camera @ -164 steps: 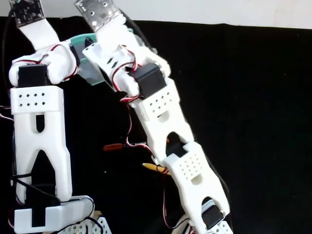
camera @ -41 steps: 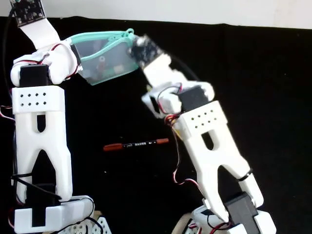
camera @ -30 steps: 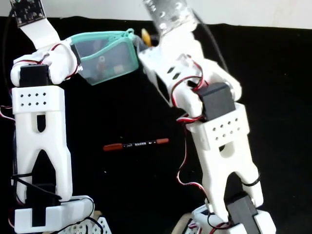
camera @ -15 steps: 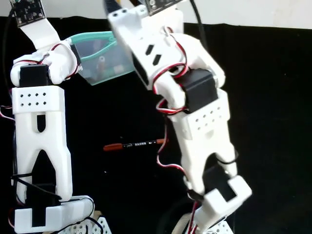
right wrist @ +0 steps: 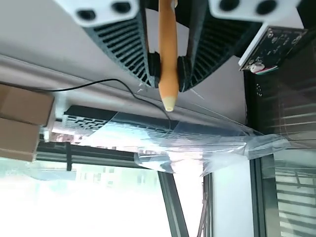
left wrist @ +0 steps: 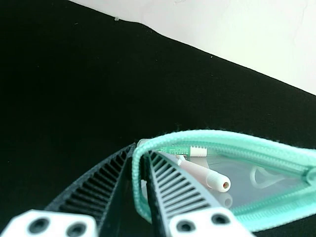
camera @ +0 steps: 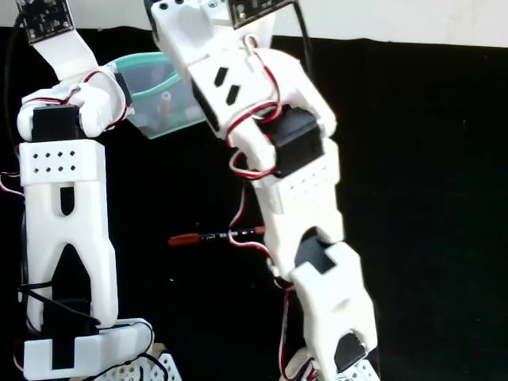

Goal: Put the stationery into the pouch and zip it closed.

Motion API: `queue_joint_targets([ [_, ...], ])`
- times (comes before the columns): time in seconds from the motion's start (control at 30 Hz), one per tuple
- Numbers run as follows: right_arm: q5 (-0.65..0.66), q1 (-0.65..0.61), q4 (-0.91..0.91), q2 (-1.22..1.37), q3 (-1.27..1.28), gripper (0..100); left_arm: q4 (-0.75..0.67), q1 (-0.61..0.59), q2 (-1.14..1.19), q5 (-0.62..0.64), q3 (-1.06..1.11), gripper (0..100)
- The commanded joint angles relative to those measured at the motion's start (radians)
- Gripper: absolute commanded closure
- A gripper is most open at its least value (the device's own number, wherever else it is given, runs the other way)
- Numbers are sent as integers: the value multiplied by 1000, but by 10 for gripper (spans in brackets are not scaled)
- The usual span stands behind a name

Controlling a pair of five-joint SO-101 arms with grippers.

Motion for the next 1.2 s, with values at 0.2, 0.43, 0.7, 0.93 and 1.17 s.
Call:
queue_joint_targets([
  [0.2,-14,-59,61,116,-124,991,5,8,-1,5,-22,993],
  [0.43,-94,-44,162,205,-125,991,2,7,-1,3,-5,993],
  [0.7,-89,25,315,229,-125,986,0,7,-1,3,-4,993],
  [0.93,-17,1,463,193,-127,926,0,7,-1,3,-2,993],
  [1.17,-12,-39,519,97,-127,799,0,7,-1,3,-2,993],
])
